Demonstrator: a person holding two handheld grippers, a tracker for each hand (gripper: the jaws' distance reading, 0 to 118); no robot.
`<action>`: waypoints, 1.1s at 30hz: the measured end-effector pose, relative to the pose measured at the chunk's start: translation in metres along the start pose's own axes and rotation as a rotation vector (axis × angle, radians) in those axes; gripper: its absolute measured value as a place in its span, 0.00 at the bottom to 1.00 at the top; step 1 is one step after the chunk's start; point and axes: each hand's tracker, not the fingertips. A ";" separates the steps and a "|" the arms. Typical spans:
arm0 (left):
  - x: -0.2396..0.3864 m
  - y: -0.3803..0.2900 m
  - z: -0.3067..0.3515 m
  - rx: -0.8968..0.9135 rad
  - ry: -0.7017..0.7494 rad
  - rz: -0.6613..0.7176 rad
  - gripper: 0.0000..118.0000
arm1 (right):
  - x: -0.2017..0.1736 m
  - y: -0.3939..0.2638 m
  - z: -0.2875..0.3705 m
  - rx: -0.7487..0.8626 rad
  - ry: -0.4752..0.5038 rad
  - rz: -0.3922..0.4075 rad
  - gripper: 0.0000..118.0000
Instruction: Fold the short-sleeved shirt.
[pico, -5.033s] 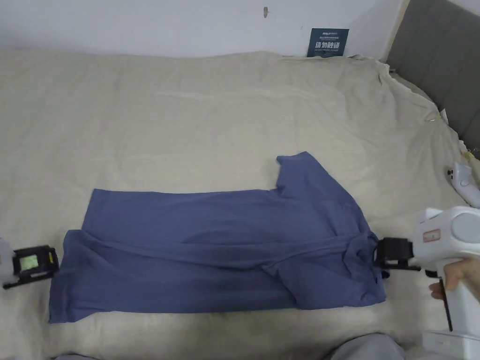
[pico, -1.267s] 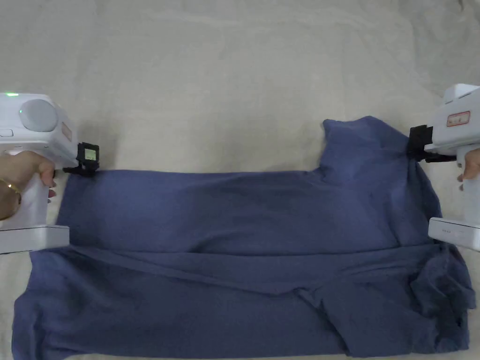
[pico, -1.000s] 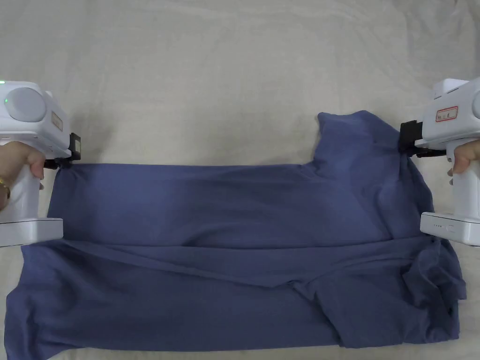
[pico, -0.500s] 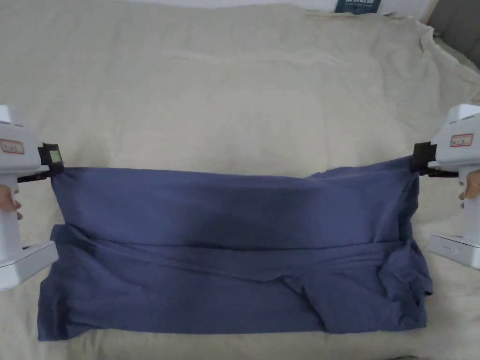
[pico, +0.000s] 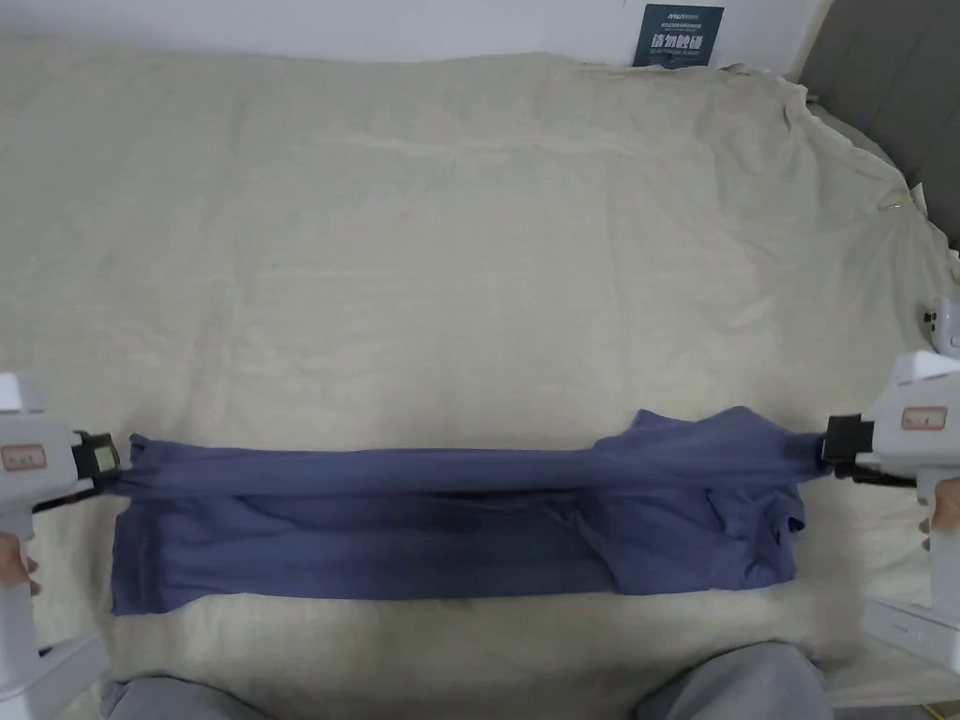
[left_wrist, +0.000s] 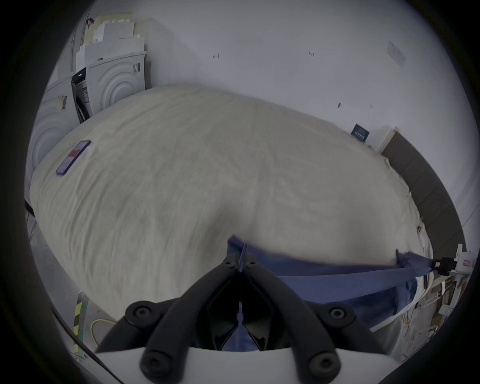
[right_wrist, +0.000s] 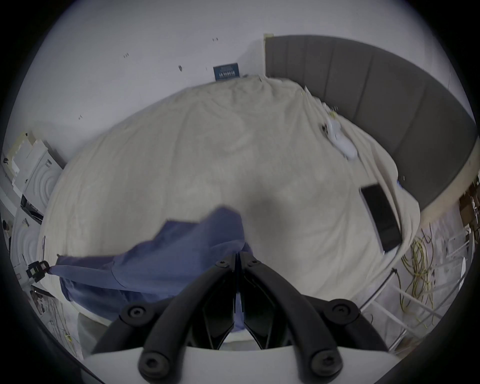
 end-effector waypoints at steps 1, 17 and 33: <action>-0.002 -0.009 -0.004 -0.022 0.009 0.008 0.00 | 0.002 -0.010 -0.004 -0.013 -0.008 0.002 0.01; 0.000 -0.037 -0.019 -0.099 0.168 -0.094 0.59 | -0.001 -0.052 -0.031 -0.098 -0.104 0.037 0.32; 0.070 0.040 0.110 0.532 -0.013 -0.081 1.00 | -0.054 0.001 0.139 0.647 0.017 0.230 0.84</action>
